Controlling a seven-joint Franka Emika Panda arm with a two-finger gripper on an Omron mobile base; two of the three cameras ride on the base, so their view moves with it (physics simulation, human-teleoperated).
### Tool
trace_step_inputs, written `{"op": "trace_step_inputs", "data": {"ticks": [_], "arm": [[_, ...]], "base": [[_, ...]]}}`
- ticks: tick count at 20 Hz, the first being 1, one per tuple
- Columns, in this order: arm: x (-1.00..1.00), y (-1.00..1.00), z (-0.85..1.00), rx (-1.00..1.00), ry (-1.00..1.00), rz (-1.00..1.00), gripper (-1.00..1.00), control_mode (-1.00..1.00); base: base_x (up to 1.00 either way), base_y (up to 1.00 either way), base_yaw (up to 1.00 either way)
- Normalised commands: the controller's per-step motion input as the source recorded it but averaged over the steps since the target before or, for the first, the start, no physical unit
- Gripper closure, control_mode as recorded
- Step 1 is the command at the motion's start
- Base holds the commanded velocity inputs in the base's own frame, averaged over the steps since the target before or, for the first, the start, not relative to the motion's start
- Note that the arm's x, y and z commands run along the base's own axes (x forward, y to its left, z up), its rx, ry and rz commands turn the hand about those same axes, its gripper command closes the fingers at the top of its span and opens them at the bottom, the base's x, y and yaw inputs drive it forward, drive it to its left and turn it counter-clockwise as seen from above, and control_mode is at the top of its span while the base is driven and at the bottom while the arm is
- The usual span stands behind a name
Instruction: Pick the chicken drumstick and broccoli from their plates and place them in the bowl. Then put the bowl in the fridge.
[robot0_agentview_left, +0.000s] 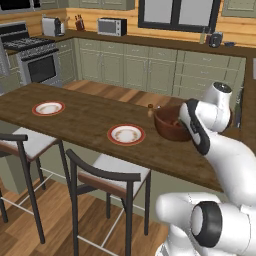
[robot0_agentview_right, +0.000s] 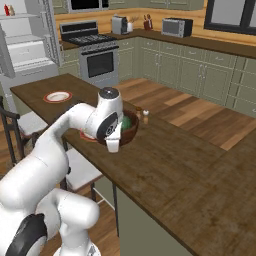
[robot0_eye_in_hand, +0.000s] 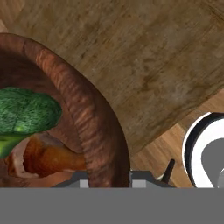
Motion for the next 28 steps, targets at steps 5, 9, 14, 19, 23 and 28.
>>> {"op": "trace_step_inputs", "data": {"ticks": [5, 9, 14, 19, 23, 28], "arm": [[-0.77, 0.34, 0.44, 0.0, -0.02, -0.02, 1.0, -1.0], [-0.74, 0.09, 0.12, 0.0, -0.09, -0.01, 1.0, -1.0], [-0.99, 0.0, 0.2, 0.0, -0.15, -0.03, 1.0, -1.0], [-0.62, 0.19, 0.72, 0.0, -0.03, -0.01, 1.0, -1.0], [-0.59, 0.35, 0.32, 0.0, 0.0, 0.0, 1.0, 1.0], [0.0, 0.0, 0.0, 0.0, 0.0, 0.0, 1.0, 1.0]], "base": [[0.0, 0.0, 0.0], [0.0, 0.0, 0.0], [0.0, 0.0, 0.0], [0.0, 0.0, 0.0], [-0.25, 0.12, 0.0], [-1.0, 0.27, 0.0]]}}
